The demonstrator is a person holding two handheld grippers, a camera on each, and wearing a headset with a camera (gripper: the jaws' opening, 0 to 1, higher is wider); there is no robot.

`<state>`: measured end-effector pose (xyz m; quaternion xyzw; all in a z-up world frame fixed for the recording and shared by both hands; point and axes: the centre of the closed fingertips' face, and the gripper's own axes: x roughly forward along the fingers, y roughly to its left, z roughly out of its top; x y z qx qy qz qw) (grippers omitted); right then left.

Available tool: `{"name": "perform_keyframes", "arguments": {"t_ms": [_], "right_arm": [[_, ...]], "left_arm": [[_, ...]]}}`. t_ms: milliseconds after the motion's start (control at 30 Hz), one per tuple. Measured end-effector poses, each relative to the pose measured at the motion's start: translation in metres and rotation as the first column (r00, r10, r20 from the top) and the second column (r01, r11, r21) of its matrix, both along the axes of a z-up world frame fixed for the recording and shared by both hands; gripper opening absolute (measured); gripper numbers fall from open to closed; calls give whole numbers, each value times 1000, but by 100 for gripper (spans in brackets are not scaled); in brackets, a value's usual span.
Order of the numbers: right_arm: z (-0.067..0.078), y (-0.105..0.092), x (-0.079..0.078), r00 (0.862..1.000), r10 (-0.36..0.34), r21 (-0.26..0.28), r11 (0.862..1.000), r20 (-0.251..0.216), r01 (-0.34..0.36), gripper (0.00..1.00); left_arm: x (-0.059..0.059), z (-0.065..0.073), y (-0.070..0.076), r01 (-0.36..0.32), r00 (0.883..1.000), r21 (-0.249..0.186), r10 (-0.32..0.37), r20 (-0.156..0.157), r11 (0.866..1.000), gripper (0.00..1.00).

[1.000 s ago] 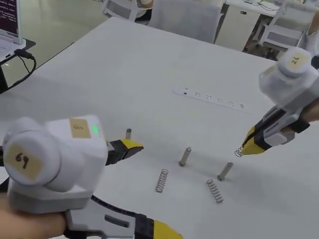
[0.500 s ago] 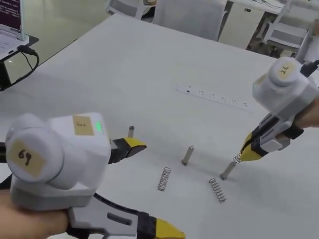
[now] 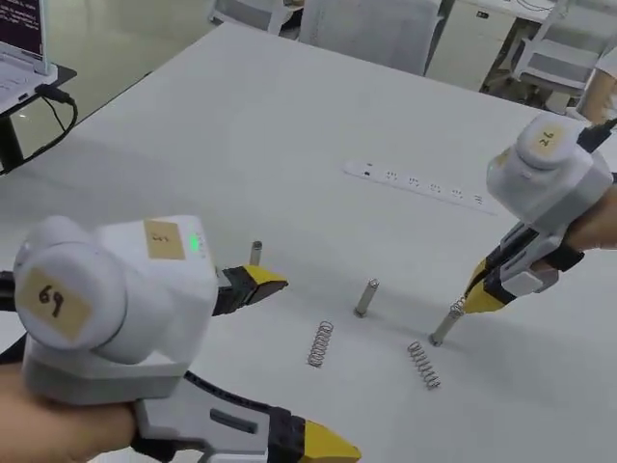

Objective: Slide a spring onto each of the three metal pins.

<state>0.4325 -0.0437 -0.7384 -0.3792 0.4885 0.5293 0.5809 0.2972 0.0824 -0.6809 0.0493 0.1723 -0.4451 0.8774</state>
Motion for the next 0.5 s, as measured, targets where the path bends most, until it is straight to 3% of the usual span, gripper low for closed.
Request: {"name": "perform_keyframes", "arguments": {"t_ms": [500], "right_arm": [[-3,-2,1,1000,-2,1,1000,0,2,8]], "left_arm": [[-1,-1,-1,6,1000,6,-6,-3,1000,84]]}}
